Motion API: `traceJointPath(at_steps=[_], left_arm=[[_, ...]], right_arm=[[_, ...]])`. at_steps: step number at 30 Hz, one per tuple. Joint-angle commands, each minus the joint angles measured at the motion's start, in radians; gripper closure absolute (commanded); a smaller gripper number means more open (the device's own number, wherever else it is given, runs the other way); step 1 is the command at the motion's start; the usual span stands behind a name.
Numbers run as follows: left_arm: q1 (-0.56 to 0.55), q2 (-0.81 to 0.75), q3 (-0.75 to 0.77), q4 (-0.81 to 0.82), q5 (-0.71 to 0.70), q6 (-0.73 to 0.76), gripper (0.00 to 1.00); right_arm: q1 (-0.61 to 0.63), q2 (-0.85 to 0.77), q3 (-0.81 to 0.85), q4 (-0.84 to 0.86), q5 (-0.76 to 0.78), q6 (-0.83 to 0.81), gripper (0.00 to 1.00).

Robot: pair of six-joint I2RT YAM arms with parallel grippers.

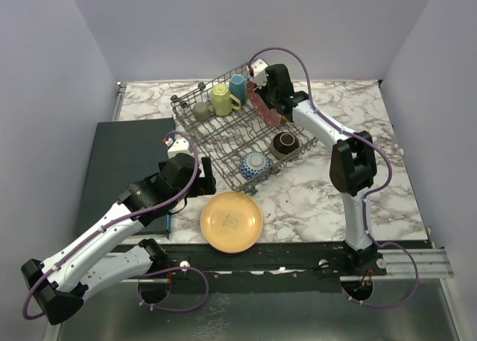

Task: Load the mixed dishes into the dish rack
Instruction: Insert the plate into the dish rack.

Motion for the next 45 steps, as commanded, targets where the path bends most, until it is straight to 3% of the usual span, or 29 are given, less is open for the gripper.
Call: traceJointPath(at_steps=[1,45], left_arm=[[0.01,0.002,-0.014,0.015,0.024,0.016,0.01],[0.037,-0.003,-0.019,0.023,0.052,0.018,0.01]], right_arm=[[-0.018,-0.016,0.048,0.057,0.049,-0.007,1.0],[-0.018,-0.057,0.031,0.003,0.052,0.055,0.99]])
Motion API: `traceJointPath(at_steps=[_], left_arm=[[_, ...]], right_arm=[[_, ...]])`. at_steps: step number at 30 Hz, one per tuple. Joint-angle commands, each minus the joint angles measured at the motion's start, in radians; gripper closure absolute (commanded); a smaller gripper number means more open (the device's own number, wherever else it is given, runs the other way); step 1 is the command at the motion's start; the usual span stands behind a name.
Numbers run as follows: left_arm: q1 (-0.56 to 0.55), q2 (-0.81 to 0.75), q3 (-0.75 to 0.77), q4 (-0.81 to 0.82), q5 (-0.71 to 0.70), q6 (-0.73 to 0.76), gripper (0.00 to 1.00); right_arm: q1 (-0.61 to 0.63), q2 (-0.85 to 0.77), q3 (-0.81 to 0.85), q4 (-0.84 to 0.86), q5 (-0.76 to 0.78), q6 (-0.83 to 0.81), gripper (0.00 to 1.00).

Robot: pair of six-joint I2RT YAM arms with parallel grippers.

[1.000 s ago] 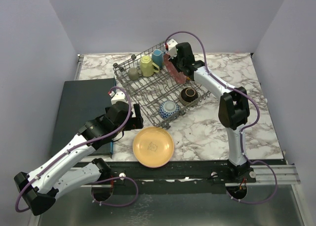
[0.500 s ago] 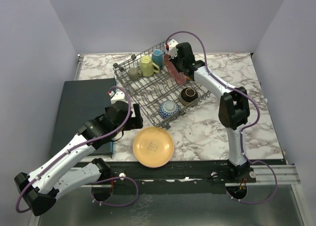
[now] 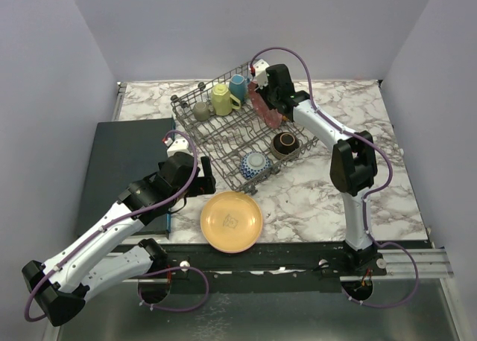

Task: Load the mixed dishes into the dish rack
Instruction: Insert the plate into the dish rack.

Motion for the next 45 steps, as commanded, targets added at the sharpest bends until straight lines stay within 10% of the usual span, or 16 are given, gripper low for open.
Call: traceJointPath(at_steps=[1,15,45], left_arm=[[0.006,-0.005,-0.012,0.016,0.014,0.013,0.01],[0.01,-0.001,-0.012,0.017,0.016,0.014,0.01],[0.021,0.007,-0.013,0.019,0.028,0.017,0.01]], right_arm=[[-0.012,-0.054,0.032,0.028,0.056,0.017,0.98],[-0.012,-0.072,0.033,0.066,0.097,0.018,0.51],[0.006,-0.159,0.005,0.081,0.042,0.074,0.34]])
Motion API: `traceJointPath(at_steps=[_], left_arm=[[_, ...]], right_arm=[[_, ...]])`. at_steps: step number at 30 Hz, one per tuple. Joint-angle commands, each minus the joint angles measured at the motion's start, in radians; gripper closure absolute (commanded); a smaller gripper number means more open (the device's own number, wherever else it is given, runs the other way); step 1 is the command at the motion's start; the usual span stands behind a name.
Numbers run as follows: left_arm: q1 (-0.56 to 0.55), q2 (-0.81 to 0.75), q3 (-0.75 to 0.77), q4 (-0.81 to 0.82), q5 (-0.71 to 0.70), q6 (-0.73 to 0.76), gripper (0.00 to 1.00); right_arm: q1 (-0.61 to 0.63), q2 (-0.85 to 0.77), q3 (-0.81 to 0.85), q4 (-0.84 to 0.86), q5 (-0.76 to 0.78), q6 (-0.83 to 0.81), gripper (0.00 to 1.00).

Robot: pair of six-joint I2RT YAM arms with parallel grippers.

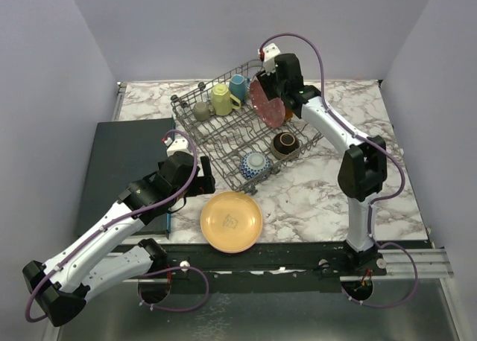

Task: Load the mixed dishes into the dish rack
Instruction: Insert the plate into the dish rack, then pick up the plate from the corner of the board.

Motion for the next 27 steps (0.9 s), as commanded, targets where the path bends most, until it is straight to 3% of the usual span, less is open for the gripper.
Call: traceJointPath(at_steps=[1,20,27], left_arm=[[0.009,0.005,-0.011,0.018,0.025,0.014,0.01],[0.018,0.022,-0.013,0.024,0.037,0.016,0.01],[0.017,0.024,-0.016,0.022,0.04,0.012,0.01]], right_arm=[[0.01,-0.076,0.006,0.034,-0.025,0.028,0.33],[0.011,-0.175,0.058,-0.05,-0.065,0.186,0.27],[0.011,-0.263,-0.006,-0.087,-0.084,0.277,0.26]])
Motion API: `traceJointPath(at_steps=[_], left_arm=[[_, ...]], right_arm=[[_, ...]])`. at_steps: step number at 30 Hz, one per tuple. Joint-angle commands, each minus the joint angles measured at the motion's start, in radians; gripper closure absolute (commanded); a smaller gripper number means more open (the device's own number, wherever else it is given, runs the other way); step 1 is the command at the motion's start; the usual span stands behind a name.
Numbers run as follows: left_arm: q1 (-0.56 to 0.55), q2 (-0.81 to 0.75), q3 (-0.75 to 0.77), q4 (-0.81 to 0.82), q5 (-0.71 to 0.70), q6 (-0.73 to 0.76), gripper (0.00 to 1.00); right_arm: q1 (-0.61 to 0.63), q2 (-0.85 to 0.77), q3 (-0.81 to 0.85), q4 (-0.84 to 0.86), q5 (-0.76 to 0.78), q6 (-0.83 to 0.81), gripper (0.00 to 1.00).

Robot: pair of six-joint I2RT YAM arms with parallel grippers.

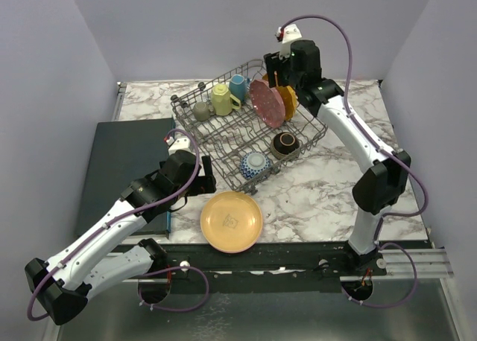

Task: Load the mixed dishes into the dish rack
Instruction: Pick up the plate from the corner of the board.

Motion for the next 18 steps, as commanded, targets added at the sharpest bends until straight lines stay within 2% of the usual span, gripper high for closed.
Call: traceJointPath(at_steps=[1,6,13,18], left_arm=[[0.006,-0.002,-0.016,0.014,0.02,0.004,0.01],[0.006,-0.005,-0.019,0.017,0.026,-0.003,0.01],[0.006,0.005,-0.023,0.014,0.025,-0.016,0.01],[0.005,0.011,-0.025,0.014,0.019,-0.025,0.01]], right_arm=[[0.005,-0.109,-0.043,-0.04,-0.031,0.09,0.26],[0.005,-0.194,-0.163,-0.042,-0.029,0.141,0.24],[0.005,-0.298,-0.264,-0.161,-0.072,0.259,0.25],[0.005,-0.416,-0.4,-0.155,-0.122,0.308,0.24]])
